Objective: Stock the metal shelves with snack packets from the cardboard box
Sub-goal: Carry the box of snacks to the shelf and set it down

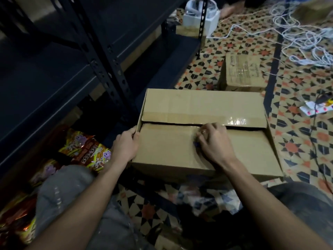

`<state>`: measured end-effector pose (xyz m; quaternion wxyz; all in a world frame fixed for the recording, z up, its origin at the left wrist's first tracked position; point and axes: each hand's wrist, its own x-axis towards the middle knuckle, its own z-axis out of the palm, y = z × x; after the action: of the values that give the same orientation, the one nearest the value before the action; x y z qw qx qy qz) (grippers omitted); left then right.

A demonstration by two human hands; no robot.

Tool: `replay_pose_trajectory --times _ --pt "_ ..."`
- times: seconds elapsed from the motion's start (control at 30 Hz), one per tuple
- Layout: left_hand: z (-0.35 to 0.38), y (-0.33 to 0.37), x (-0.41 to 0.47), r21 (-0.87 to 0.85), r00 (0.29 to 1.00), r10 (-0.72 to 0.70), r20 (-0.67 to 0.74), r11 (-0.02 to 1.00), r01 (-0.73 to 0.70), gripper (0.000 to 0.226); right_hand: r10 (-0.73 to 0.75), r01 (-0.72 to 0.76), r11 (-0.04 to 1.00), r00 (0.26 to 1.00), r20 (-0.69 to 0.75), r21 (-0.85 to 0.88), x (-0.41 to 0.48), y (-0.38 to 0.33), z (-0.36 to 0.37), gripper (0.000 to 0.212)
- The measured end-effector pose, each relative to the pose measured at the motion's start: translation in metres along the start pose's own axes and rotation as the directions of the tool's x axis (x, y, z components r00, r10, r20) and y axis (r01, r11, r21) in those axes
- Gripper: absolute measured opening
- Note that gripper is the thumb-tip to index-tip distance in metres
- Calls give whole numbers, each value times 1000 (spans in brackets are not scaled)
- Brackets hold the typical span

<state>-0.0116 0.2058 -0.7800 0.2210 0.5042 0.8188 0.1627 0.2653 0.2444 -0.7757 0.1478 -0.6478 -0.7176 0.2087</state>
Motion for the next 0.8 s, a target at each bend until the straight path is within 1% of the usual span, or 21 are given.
replay_pose_trajectory --times 0.1,0.2,0.27,0.33,0.4,0.47,0.53,0.6,0.63,0.67,0.7,0.73,0.77,0.8 --pt "-1 -2 -6 -38 999 -22 45 999 24 38 17 -14 999 997 77 -37 6 -7 -3 42" --pt "-8 0 -12 -24 991 -31 129 999 34 41 7 12 984 995 104 -175 10 -6 -4 48" --pt "-15 2 -14 -52 983 -58 175 996 68 41 1 43 964 986 165 -263 11 -6 -2 52" --pt "-19 0 -20 -100 970 -98 221 987 123 41 -11 61 960 983 183 -272 9 -8 -1 55" --pt "-20 -2 -25 -232 942 -159 296 944 233 37 -16 48 966 992 128 -252 10 -14 -8 54" --pt "-23 -1 -30 -342 916 -190 353 885 315 32 -58 60 961 998 17 -271 11 -23 -22 51" --pt "-25 -1 -31 -386 907 -195 374 857 343 31 -116 86 966 987 -115 -243 12 -34 -38 44" --pt "-30 0 -31 -360 883 -185 431 862 356 31 -127 98 981 976 -177 -165 14 -45 -58 43" --pt "-33 1 -30 -299 864 -196 464 883 361 30 -111 91 986 983 -147 -139 16 -52 -70 45" --pt "-35 1 -28 -211 841 -221 494 908 362 28 -84 76 989 995 -62 -124 18 -58 -82 46" --pt "-38 1 -27 -126 818 -249 519 924 361 25 -49 57 992 996 72 -115 18 -66 -94 46" --pt "-38 1 -26 -60 797 -282 534 928 368 26 -16 43 993 973 232 -109 17 -75 -107 41" --pt "-38 0 -25 -30 785 -304 540 925 379 27 -2 49 993 923 385 -110 13 -83 -116 34" --pt "-38 -2 -25 -40 792 -300 532 925 377 27 -8 82 990 856 517 -119 7 -89 -123 28"
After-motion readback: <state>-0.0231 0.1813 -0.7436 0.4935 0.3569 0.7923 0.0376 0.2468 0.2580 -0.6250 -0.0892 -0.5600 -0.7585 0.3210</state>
